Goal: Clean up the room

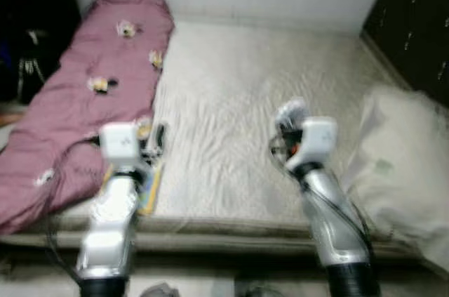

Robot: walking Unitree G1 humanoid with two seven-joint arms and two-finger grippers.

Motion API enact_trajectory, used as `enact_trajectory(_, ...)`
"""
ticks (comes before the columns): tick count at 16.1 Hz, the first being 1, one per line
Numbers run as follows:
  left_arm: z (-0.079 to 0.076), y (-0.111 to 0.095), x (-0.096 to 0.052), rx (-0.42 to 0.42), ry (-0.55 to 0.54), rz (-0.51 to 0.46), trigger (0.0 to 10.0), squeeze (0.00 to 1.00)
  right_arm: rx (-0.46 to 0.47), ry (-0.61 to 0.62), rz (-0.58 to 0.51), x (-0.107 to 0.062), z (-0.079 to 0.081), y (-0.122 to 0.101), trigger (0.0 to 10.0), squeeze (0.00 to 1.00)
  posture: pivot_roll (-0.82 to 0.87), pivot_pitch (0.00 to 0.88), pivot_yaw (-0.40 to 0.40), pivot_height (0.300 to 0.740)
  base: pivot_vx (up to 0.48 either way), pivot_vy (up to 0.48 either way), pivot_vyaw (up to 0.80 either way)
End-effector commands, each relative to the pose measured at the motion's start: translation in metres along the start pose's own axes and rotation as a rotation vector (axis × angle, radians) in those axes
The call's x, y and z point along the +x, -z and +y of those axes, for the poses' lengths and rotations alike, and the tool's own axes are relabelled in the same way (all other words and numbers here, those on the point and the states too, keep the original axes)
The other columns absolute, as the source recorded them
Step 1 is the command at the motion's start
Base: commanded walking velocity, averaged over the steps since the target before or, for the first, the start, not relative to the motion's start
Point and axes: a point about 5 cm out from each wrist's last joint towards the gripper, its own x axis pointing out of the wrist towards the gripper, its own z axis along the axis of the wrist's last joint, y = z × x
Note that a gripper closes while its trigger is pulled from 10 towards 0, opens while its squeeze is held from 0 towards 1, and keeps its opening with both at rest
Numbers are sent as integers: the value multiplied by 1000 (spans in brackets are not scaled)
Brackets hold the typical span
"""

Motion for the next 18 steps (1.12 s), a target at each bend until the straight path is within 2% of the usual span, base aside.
enact_trajectory(1,0,-4,2,6,11,-13,10000,0,1,6,-11,1,0,-3,10000,0,2,0,-63,740,0,469,-694)
enact_trajectory(15,-1,-4,3,0,10,-15,10000,0,-21,-37,-27,3,6,-5,10000,0,6,0,-71,740,0,480,-32)
enact_trajectory(18,-1,-4,3,-2,6,-17,10000,0,-39,-76,-44,2,11,-7,10000,0,5,0,-70,740,0,480,669)
